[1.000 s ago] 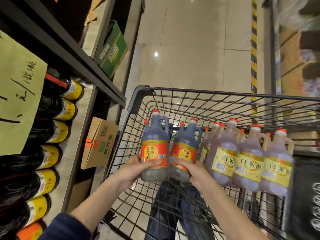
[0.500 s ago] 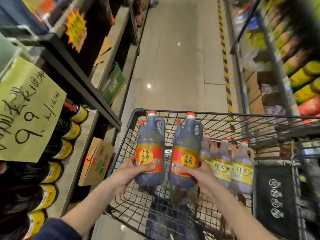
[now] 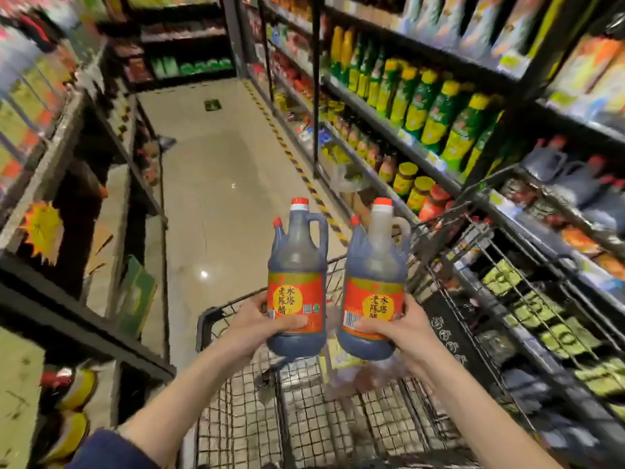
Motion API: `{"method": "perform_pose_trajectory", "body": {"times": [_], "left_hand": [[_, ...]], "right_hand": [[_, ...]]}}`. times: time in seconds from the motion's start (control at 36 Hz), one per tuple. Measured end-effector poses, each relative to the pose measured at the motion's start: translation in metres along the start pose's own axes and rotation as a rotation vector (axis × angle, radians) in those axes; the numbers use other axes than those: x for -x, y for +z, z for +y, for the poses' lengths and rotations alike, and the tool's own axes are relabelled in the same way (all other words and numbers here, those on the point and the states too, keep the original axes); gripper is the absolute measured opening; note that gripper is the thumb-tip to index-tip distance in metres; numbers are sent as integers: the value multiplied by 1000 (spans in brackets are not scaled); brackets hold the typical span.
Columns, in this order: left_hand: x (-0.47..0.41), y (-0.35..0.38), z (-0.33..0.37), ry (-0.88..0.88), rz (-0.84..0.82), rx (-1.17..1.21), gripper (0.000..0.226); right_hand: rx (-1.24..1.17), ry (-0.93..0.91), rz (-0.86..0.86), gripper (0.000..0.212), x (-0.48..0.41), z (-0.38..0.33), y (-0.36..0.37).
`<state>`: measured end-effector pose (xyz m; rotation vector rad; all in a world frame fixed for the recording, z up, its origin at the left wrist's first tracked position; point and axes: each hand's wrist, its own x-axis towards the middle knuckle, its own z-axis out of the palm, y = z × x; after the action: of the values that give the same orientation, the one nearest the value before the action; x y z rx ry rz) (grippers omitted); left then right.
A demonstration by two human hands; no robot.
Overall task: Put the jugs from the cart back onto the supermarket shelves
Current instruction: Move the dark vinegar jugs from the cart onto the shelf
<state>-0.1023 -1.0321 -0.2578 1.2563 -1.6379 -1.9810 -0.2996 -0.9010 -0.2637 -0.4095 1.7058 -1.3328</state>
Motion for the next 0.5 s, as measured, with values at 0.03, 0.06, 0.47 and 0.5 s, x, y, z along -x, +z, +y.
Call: {"method": "perform_pose_trajectory", "body": {"times": [0.03, 0.06, 0.47, 0.5], "left_hand": [[0, 4, 8, 24, -24, -17, 107], [0, 9, 17, 47, -49, -31, 102], [12, 169, 107, 335, -420, 9, 105], [13, 183, 111, 342, -449, 7, 103]], "right_hand": [[-7, -19, 34, 73, 7, -4, -6], [-14, -37, 68, 71, 15, -9, -12], [-130, -363, 603, 72, 159, -58, -133], [-133, -385, 630, 71, 168, -60, -143]]}}
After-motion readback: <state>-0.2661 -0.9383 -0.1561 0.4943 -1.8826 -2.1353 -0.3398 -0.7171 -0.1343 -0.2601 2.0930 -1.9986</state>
